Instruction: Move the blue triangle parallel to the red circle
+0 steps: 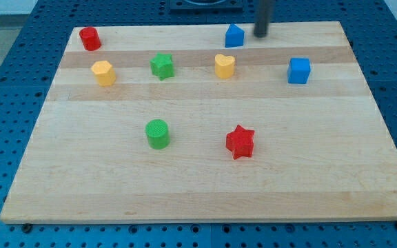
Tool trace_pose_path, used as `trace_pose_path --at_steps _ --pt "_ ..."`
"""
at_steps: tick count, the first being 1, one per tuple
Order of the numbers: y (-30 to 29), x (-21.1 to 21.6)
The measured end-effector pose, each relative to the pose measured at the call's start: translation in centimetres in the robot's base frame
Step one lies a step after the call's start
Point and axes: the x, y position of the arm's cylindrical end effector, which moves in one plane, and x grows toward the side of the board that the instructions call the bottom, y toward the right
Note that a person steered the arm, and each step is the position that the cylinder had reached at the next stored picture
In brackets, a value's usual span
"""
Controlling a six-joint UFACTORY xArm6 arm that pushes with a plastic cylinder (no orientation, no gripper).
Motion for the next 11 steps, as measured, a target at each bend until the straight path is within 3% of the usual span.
trace_pose_path --at_steps 1,2,3,4,6,9,11 --pt "-8.3 0.0" --pt "-4.6 -0.1" --pt "3.8 1.3" --pt "3.3 5.2" --pt "-8.2 9.1" --pt "-14.1 4.0" --pt "-13.9 9.3"
